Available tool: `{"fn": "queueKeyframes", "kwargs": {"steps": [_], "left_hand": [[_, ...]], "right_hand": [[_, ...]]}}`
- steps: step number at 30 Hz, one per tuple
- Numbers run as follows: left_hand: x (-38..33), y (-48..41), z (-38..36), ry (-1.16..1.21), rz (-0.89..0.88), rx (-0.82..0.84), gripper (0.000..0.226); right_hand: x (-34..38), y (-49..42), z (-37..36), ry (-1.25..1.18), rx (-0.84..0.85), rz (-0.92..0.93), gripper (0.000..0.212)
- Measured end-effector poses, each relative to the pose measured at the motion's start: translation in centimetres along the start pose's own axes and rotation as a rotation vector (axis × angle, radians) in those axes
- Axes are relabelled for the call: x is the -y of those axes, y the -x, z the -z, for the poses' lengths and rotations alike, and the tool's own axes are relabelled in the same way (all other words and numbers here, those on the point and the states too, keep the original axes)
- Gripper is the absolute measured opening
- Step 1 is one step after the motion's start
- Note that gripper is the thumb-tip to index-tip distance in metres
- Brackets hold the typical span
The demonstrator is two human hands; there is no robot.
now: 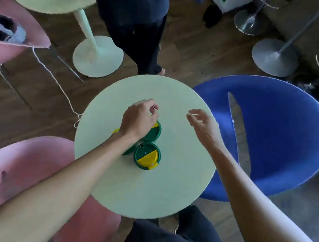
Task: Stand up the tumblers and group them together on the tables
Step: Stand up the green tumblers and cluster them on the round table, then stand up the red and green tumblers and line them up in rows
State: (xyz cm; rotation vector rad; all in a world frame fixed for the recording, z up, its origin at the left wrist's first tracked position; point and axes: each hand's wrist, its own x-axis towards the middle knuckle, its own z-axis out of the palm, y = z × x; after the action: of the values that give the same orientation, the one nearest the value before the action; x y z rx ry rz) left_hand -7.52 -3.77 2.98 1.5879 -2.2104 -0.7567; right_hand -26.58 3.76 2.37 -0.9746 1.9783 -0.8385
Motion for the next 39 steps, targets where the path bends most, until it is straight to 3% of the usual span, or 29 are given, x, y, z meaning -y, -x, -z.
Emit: {"fn": "queueKeyframes", "kwargs": {"steps": [8, 18, 21, 29, 39], "left_hand": [[-17.2, -0.8, -7.8, -0.039, -0.288, 0.266, 0.019], [-44.5, 6.3, -25.4, -0.106, -0.597, 0.493, 0.017], [-52.6, 8.8, -30.1, -0.090, -0.662, 0.535, 0.015], [-72.1, 10.1, -37.0, -0.028, -0.838, 0.530, 0.016], [-91.8, -1.6, -41.5, 0.097, -0.901, 0.410, 0.015]], "right_hand": [[-6.5, 5.3, 14.9, -0.221, -0.315, -0.154, 0.017], [-24.2, 14.6, 38.5, -0.360, -0.668, -0.312, 0.020], [-28.3, 17.7, 46.2, -0.369, -0.745, -0.330, 0.012], [-31.7, 19.2, 64.8, -0.293, -0.841, -0.276, 0.020], [-30.3, 7.1, 86.2, -0.181, -0.912, -0.124, 0.016]]}}
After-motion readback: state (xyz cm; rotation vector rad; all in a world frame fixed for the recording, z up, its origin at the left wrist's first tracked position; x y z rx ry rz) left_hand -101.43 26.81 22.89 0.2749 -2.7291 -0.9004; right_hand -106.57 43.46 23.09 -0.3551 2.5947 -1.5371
